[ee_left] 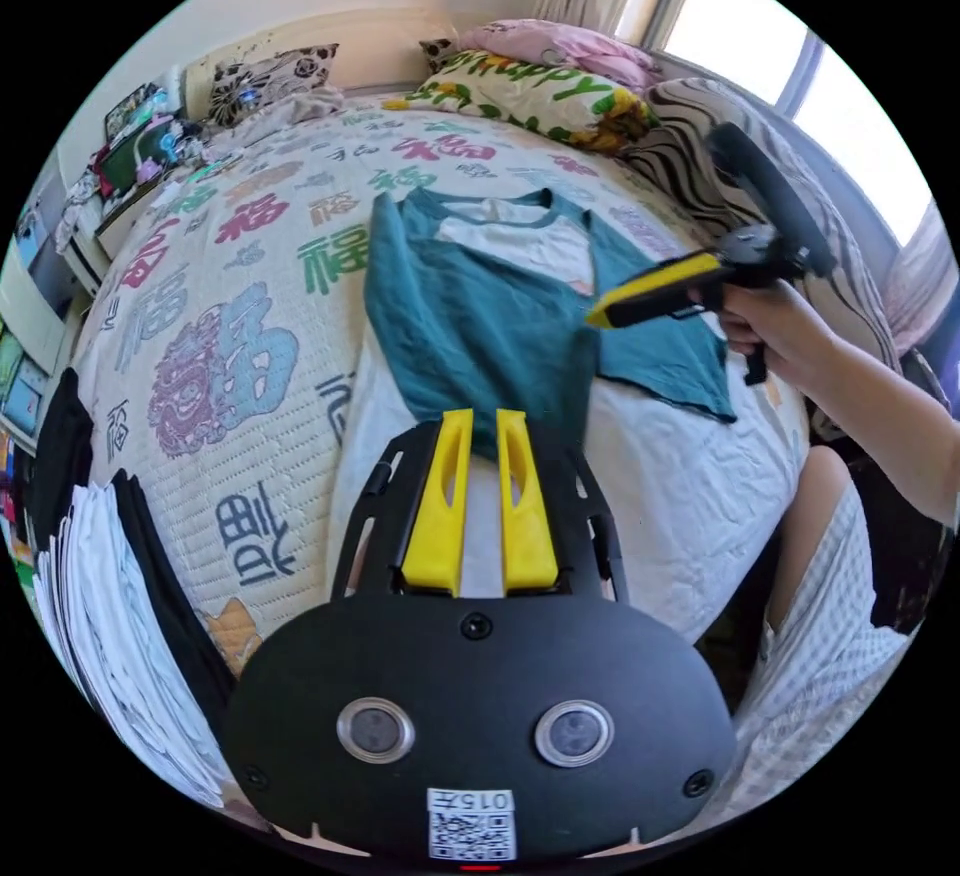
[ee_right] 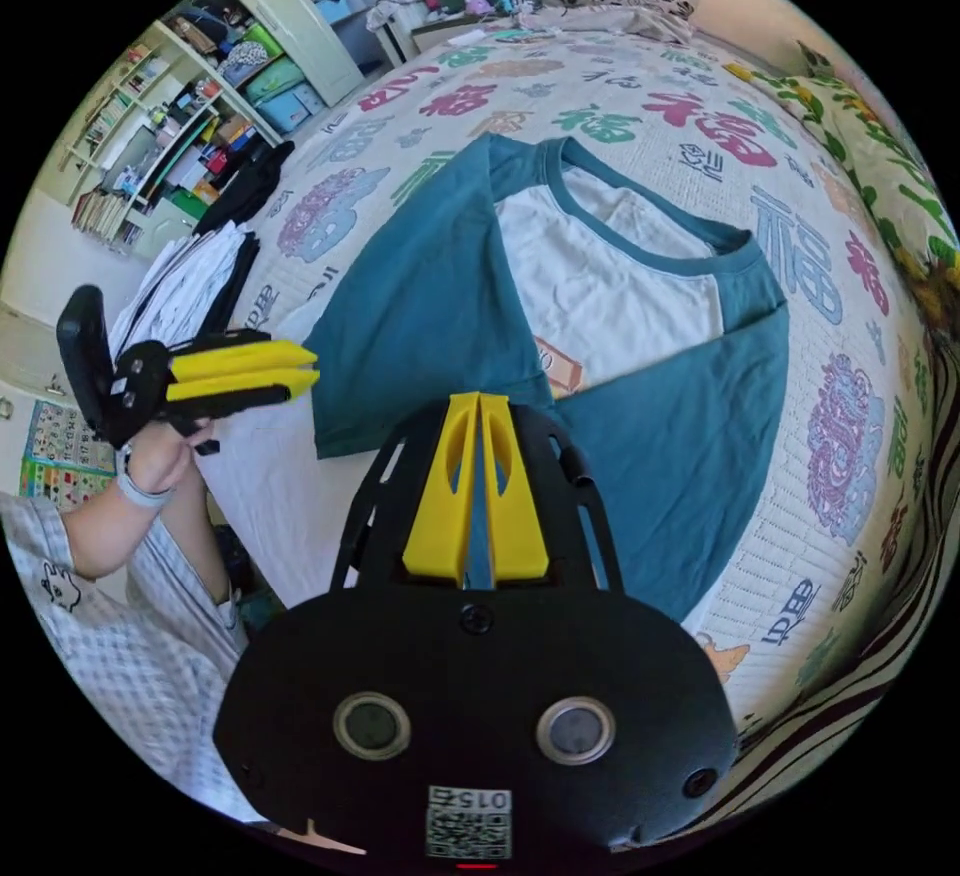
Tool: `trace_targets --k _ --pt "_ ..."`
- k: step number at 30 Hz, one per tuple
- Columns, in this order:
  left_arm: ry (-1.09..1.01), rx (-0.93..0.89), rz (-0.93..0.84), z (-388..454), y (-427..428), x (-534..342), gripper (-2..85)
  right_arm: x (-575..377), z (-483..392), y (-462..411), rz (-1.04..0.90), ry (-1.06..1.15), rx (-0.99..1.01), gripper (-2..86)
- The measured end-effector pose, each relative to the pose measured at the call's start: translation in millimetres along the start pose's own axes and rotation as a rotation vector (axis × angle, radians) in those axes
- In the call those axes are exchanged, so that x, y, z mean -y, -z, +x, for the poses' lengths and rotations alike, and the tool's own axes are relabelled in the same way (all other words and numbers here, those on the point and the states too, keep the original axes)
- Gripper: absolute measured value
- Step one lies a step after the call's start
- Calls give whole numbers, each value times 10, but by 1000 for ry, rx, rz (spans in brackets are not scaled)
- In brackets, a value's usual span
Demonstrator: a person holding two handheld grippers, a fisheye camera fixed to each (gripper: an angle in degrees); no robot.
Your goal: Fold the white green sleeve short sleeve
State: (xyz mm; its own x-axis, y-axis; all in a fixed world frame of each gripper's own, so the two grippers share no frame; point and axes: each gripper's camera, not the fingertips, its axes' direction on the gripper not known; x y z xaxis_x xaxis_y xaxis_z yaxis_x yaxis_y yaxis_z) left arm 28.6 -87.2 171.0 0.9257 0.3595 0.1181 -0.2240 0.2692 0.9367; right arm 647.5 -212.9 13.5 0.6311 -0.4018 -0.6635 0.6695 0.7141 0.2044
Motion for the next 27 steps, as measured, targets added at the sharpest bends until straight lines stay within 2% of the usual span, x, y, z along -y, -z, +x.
trace_targets --k 1,4,10,12,17,20,25,27 --pt "19 -22 -48 -121 -92 44 25 -27 31 -71 -46 -11 -22 -10" --pt "61 -145 -54 -337 -77 106 16 -135 158 -19 -13 -56 45 -10" --pt "81 -140 179 -578 185 705 19 -317 454 219 102 -114 133 -7" --pt "82 -138 161 -661 63 1025 20 -337 539 273 118 -131 148 -6" --pt "79 -49 -41 -874 -595 1589 0 -405 677 308 53 -107 103 -5" --pt "134 -85 18 -1016 -498 1618 -6 -543 806 370 49 -112 66 -5" --pt "45 -158 188 -994 -271 1778 -1 -747 1113 490 128 -161 118 -5" --pt "48 -127 193 -988 -333 1899 1 -775 1208 539 165 -187 108 -5"
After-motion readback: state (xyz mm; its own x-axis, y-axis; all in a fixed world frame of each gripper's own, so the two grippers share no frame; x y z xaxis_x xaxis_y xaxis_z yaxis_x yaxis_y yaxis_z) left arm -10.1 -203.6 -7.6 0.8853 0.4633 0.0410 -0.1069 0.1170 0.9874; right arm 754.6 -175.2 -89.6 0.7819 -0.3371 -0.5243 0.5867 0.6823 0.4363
